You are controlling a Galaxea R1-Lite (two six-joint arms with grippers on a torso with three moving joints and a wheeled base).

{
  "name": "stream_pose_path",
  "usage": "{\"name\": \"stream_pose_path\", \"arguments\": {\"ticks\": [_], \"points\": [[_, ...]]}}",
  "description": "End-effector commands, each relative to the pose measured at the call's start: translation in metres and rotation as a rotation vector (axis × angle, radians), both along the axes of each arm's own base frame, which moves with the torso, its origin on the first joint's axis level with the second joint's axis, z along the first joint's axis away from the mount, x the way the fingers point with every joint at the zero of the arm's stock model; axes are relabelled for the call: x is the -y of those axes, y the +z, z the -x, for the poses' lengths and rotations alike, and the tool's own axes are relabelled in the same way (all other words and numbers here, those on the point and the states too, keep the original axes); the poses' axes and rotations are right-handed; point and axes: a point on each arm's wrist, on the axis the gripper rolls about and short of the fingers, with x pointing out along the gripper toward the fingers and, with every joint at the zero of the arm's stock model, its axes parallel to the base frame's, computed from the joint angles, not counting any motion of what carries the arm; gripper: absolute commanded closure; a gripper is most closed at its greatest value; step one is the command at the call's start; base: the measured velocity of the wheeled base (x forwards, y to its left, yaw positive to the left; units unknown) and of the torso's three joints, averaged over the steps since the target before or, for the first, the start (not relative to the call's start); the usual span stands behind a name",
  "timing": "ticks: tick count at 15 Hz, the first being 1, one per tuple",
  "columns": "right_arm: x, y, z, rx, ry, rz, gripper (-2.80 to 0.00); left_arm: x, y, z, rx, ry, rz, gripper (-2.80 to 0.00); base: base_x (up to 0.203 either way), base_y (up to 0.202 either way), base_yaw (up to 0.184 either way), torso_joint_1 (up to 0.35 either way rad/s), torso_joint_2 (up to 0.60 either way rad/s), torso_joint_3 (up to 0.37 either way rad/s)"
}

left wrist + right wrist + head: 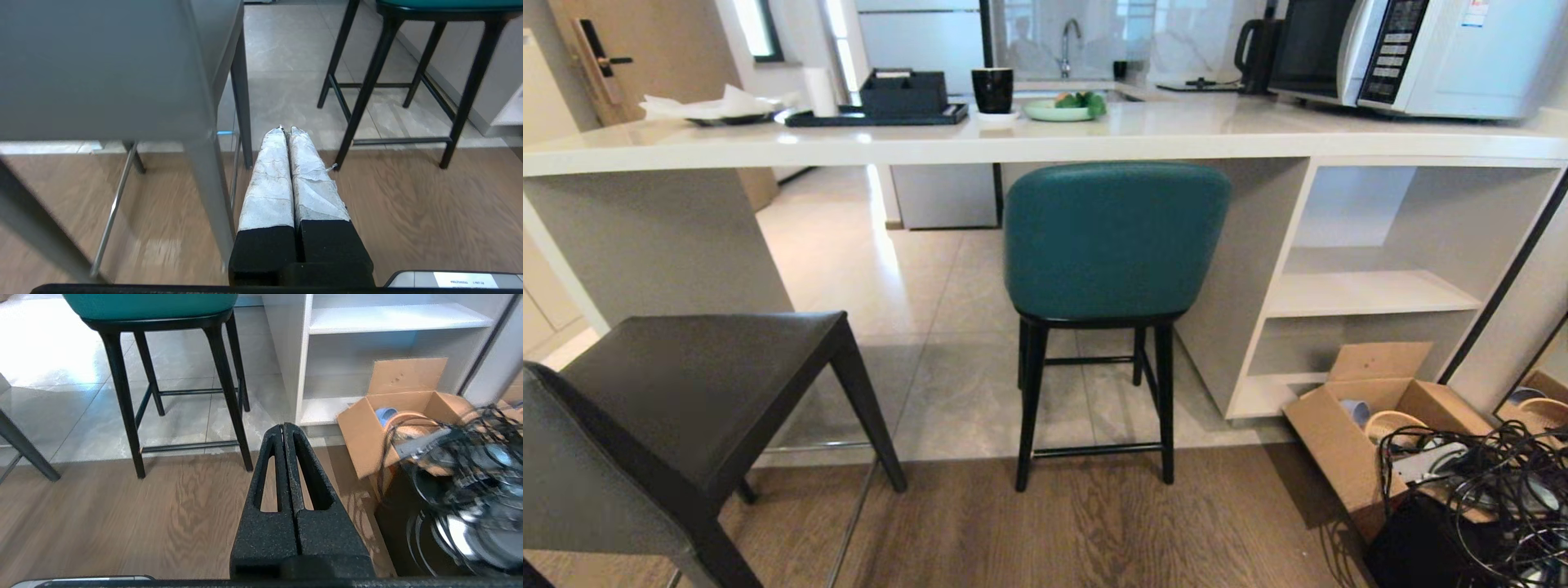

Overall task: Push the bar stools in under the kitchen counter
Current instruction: Pull the blue chair out from under the dining table

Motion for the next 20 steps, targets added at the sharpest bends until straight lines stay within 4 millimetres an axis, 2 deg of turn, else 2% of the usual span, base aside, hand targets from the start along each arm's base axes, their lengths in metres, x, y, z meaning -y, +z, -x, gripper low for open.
{"name": "stream_pose_path", "arguments": {"ticks": [1, 8, 16, 20], "points": [[0.0000, -0.0004, -0.0002, -0.003, 0.000, 0.001, 0.00, 0.0000, 0.0000, -0.0001, -0.001, 0.000, 0.000, 0.00, 0.192, 0.000, 0.006, 0.000, 0.00, 0.000], [0.0000, -0.0004, -0.0002, -0.003, 0.000, -0.001, 0.00, 0.0000, 0.0000, -0.0001, -0.002, -0.002, 0.000, 0.00, 0.168, 0.000, 0.002, 0.003, 0.00, 0.001], [0.0000, -0.0004, -0.0002, -0.003, 0.000, -0.001, 0.00, 0.0000, -0.0001, 0.0000, 0.000, -0.001, 0.008, 0.00, 0.000, 0.000, 0.000, 0.000, 0.00, 0.000], [0.0000, -0.0004, -0.0002, -0.003, 0.000, -0.005, 0.00, 0.0000, 0.0000, -0.0001, -0.002, -0.001, 0.012, 0.00, 0.001, -0.163, 0.001, 0.000, 0.01, 0.003]]}}
